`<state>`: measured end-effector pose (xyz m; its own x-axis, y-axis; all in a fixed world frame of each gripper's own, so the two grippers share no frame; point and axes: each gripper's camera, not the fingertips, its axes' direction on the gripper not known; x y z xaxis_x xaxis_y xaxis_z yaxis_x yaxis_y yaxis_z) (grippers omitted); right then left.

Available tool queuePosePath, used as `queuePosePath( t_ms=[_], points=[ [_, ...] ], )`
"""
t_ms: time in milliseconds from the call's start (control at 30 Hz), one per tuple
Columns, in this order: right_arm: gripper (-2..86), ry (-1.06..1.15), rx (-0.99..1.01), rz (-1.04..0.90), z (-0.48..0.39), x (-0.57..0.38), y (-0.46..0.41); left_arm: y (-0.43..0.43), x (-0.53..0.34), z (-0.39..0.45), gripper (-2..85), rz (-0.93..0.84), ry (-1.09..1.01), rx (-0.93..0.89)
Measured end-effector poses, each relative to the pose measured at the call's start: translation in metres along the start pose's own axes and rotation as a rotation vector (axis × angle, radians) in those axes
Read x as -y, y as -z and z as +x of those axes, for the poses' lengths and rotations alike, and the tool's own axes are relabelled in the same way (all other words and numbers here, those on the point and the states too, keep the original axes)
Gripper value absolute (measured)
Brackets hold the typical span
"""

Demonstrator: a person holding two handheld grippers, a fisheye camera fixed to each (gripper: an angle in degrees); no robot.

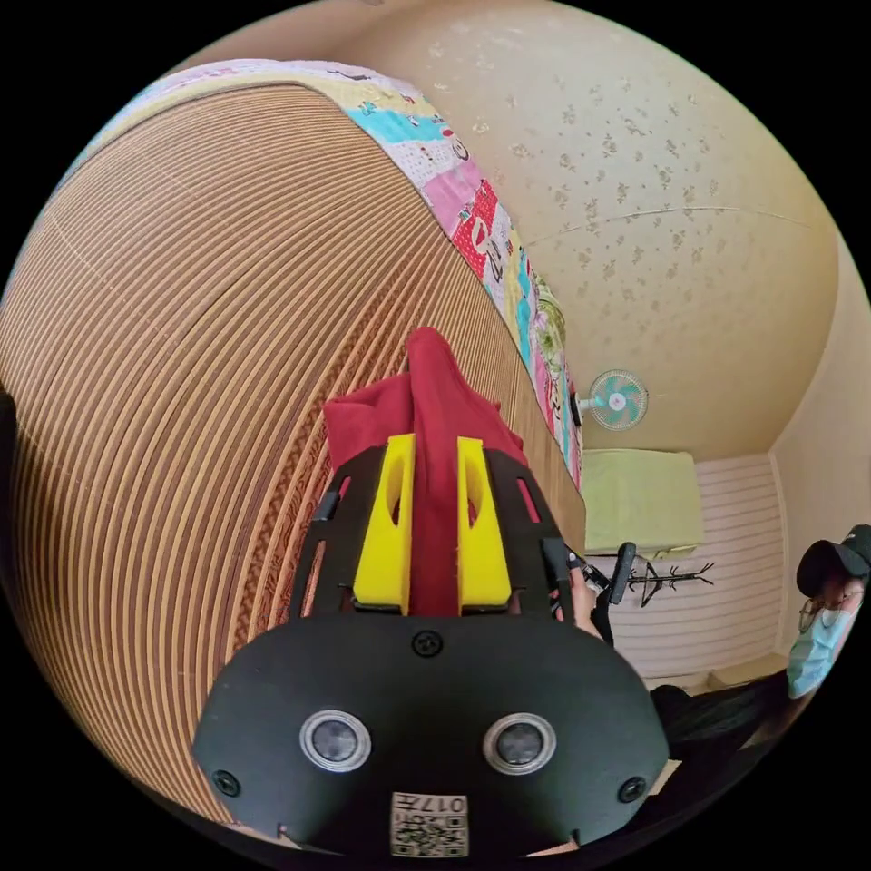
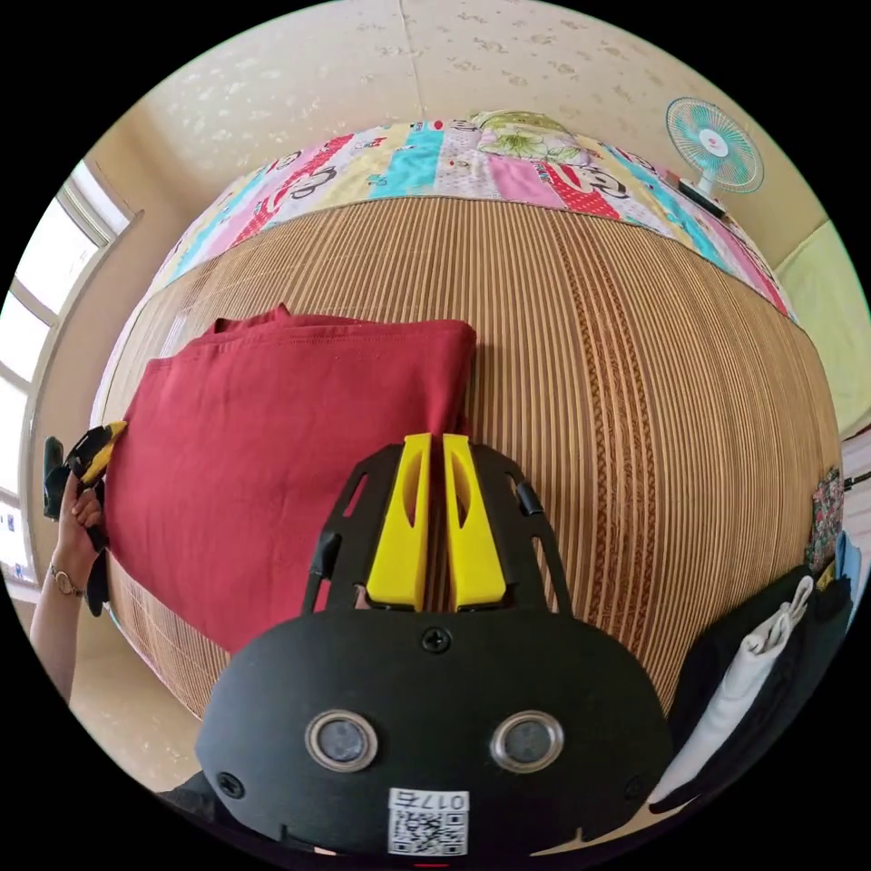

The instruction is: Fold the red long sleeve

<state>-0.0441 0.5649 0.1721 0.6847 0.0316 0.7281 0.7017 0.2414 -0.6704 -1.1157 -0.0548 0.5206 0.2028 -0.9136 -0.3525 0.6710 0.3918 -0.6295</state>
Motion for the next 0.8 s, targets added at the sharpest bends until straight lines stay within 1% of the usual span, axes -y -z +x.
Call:
queuePosePath(
  t_ms=[33,100,133,200,233,267,300,333,367,400,467,500,533,567,633,700,733,800],
  points=[
    [2.4,-0.012,0.014,0.028,0.000,-0.002,0.011,0.006,-0.004,-0.001,9.2,0.018,-0.009,-0.013],
    [2.0,0.004,0.082,0.194,-0.011,-0.024,0.062,0.039,-0.036,0.001,14.8,0.105,-0.027,0.011],
    [1.9,0.016,0.093,0.224,-0.016,-0.030,0.072,0.047,-0.047,0.001,15.8,0.123,-0.017,0.026],
    [1.2,0.066,0.119,0.298,-0.048,-0.054,0.099,0.061,-0.097,-0.012,18.9,0.152,0.082,0.041],
    [1.1,0.086,0.119,0.314,-0.058,-0.060,0.103,0.060,-0.109,-0.019,19.3,0.152,0.116,0.015],
    [0.9,0.154,0.111,0.340,-0.080,-0.073,0.106,0.055,-0.132,-0.033,20.1,0.152,0.191,-0.053],
    [0.8,0.235,0.088,0.345,-0.101,-0.084,0.101,0.048,-0.152,-0.047,19.6,0.166,0.269,-0.096],
    [0.7,0.261,0.069,0.333,-0.110,-0.089,0.095,0.045,-0.161,-0.053,19.3,0.185,0.297,-0.106],
    [0.6,0.283,0.017,0.271,-0.122,-0.096,0.076,0.039,-0.175,-0.062,18.0,0.225,0.334,-0.115],
    [0.5,0.273,-0.040,0.159,-0.126,-0.100,0.048,0.031,-0.180,-0.071,17.0,0.248,0.360,-0.133],
    [0.5,0.282,-0.074,0.004,-0.120,-0.107,0.007,0.016,-0.178,-0.079,15.0,0.255,0.386,-0.175],
    [0.5,0.327,-0.069,0.121,-0.116,-0.121,0.011,0.007,-0.173,-0.079,12.5,0.240,0.404,-0.153],
    [0.4,0.347,-0.076,0.135,-0.114,-0.125,0.012,0.005,-0.170,-0.076,11.6,0.231,0.407,-0.128],
    [0.4,0.372,-0.089,0.130,-0.113,-0.126,0.015,0.002,-0.164,-0.065,9.9,0.226,0.369,-0.113],
    [0.4,0.361,-0.072,0.099,-0.107,-0.122,0.025,0.000,-0.155,-0.033,8.3,0.223,0.218,-0.174],
    [0.4,0.245,0.056,0.059,-0.076,-0.115,0.042,-0.016,-0.152,0.037,7.8,0.163,-0.022,-0.220],
    [0.4,0.198,0.092,0.052,-0.064,-0.115,0.047,-0.023,-0.154,0.057,7.7,0.137,-0.087,-0.218],
    [0.4,0.018,0.181,0.071,-0.017,-0.129,0.073,-0.064,-0.172,0.133,7.8,0.002,-0.332,-0.187]
  ],
)
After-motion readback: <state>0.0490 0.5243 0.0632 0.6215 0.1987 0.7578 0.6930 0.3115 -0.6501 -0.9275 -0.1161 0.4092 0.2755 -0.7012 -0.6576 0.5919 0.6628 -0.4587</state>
